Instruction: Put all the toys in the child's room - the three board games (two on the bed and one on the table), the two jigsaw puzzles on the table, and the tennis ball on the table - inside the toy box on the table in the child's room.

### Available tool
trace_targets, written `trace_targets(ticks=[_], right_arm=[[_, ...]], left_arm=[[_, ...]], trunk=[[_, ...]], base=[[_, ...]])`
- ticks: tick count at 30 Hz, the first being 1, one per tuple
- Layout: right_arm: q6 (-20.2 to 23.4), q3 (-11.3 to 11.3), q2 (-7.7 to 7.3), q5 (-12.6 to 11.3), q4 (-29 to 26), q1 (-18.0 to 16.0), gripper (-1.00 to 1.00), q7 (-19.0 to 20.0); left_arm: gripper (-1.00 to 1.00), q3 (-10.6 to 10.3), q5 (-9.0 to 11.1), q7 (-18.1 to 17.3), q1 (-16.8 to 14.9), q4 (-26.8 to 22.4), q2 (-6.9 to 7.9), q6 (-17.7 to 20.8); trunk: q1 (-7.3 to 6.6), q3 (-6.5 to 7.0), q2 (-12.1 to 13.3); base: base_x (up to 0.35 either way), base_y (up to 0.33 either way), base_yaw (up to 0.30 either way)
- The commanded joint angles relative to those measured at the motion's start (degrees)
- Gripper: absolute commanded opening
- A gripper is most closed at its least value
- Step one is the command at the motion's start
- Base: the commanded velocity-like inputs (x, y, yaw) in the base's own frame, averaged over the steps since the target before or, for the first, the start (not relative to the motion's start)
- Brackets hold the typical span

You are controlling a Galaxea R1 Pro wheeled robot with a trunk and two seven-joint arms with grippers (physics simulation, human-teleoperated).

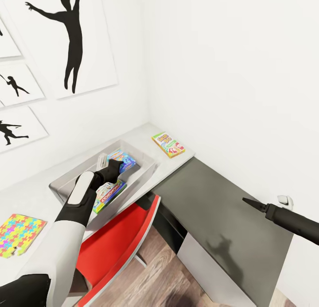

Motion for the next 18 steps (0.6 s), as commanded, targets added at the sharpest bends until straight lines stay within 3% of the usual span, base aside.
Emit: trace_targets(ticks=[1, 12, 18], right_arm=[[0.3, -0.1, -0.01, 0.0, 0.0, -0.1, 1.00, 0.2], [0.3, 0.0, 0.06, 0.0, 0.0, -0.1, 1.00, 0.3], [0.3, 0.0, 0.07, 0.0, 0.0, -0.1, 1.00, 0.3]], left_arm=[[-1.00, 0.2, 0.3, 0.4, 0.0, -0.1, -0.07, 0.3], [-1.00, 0.3, 0.3, 0.3, 0.0, 0.5, -0.05, 0.2], [-1.00, 0.3, 0.3, -1.9, 0.0, 2.9, 0.15, 0.2]], trunk=[[0.03, -0.11, -0.1], [0.03, -0.15, -0.1], [0.03, -0.16, -0.1]], base=[[0.000, 0.000, 0.000], [0.000, 0.000, 0.000], [0.000, 0.000, 0.000]])
